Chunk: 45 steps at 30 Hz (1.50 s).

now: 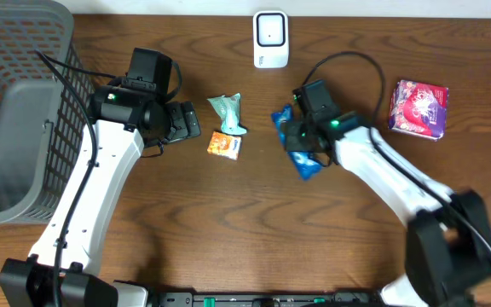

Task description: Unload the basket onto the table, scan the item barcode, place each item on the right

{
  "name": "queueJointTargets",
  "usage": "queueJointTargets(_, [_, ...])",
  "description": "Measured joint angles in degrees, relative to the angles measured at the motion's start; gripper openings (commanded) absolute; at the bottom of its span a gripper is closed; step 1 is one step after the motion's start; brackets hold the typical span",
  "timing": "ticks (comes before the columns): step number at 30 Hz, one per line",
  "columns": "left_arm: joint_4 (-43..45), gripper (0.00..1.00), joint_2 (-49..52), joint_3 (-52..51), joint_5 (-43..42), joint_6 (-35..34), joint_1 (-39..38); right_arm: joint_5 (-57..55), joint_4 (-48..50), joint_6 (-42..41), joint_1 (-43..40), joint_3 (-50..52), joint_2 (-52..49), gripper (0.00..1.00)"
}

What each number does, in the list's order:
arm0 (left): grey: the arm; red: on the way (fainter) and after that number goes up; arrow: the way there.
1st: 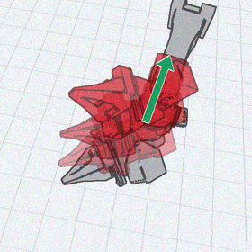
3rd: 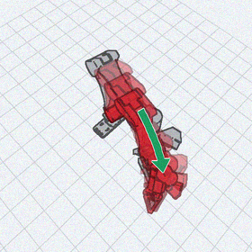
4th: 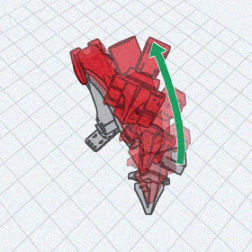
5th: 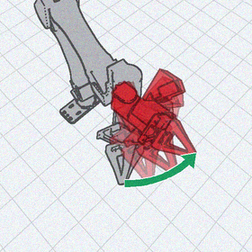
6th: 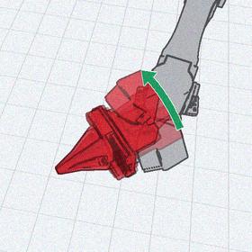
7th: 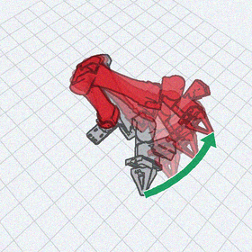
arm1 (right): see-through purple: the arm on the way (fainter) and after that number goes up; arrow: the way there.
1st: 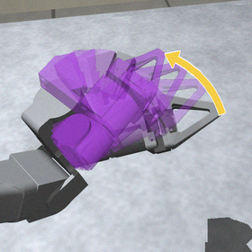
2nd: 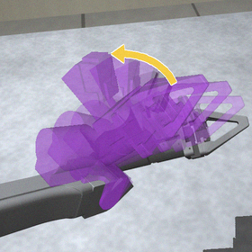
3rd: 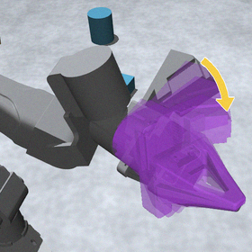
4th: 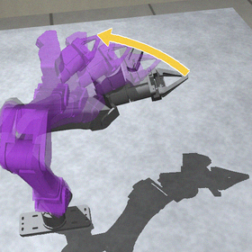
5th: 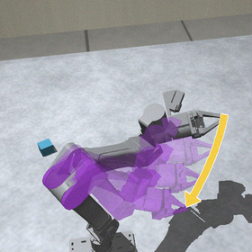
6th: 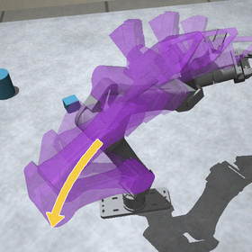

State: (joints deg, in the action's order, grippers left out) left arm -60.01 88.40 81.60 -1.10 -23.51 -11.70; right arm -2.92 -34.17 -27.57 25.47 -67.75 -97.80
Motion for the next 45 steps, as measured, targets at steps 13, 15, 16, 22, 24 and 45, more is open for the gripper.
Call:
queueJointTargets(13, [0.00,0.98,0.00,0.00,0.00,0.00,0.00,-13.49,0.90,4.20,0.04,0.00,0.76,0.62])
queueJointTargets(15, [0.00,0.98,0.00,0.00,0.00,0.02,0.00,-10.73,2.75,4.37,0.04,0.00,-1.77,0.62])
queueJointTargets(16, [0.00,0.98,0.00,0.00,0.00,0.02,0.00,-8.63,3.91,4.68,0.04,0.00,-3.74,0.63])
queueJointTargets(22, [0.00,0.98,0.00,0.00,0.00,0.02,0.00,-8.48,4.81,11.47,2.99,0.00,-9.51,0.72])
queueJointTargets(24, [0.00,0.98,0.00,0.00,0.00,0.02,0.00,-10.99,4.83,12.48,4.52,0.00,-9.97,0.72])
queueJointTargets(45, [0.00,0.98,0.00,0.00,0.00,0.02,0.00,-17.57,10.08,15.76,-0.39,-1.70,-16.85,0.01])
